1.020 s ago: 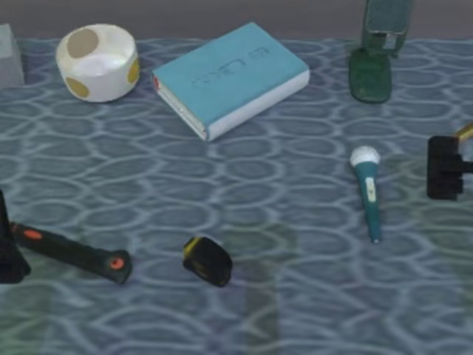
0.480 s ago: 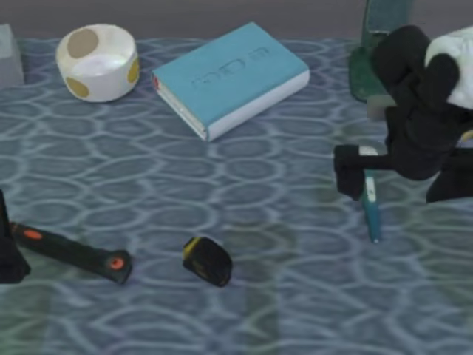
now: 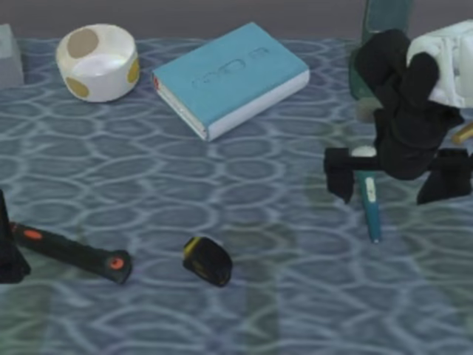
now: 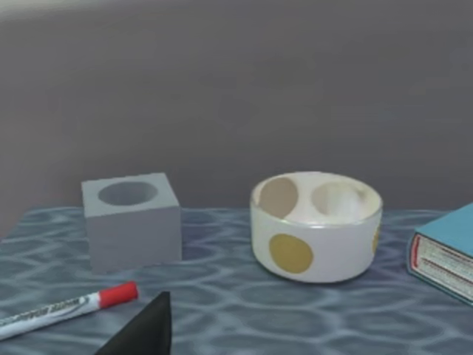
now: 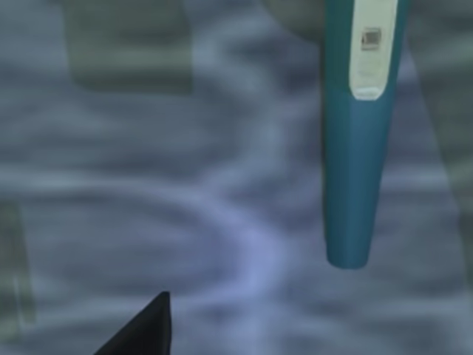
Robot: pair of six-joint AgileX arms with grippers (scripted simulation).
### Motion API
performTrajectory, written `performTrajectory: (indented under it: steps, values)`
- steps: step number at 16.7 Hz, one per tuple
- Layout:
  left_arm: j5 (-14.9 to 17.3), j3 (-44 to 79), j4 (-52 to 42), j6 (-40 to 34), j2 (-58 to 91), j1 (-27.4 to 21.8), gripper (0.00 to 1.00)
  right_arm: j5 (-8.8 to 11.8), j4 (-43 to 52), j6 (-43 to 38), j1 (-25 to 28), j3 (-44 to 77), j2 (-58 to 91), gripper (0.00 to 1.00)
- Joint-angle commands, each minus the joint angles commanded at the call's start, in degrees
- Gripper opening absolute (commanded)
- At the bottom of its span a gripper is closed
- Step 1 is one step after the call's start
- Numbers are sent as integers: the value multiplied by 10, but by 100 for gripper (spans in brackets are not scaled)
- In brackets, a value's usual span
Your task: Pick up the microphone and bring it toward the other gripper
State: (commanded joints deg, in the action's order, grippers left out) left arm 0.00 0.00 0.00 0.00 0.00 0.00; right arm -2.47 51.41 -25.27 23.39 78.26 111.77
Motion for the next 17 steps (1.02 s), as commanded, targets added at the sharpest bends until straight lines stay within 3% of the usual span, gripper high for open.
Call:
performTrajectory:
  steps: [3,10,15,17]
  values:
    - [0,0,0,0,0,0,100,0,-22,1,0,-9,16,100]
    - [0,0,0,0,0,0,100,-1,-180,3,-3,-63,116,100]
    - [0,0,0,0,0,0,100,-1,-189,4,-3,-66,124,100]
    - [0,0,0,0,0,0,100,-1,-189,4,-3,-66,124,85]
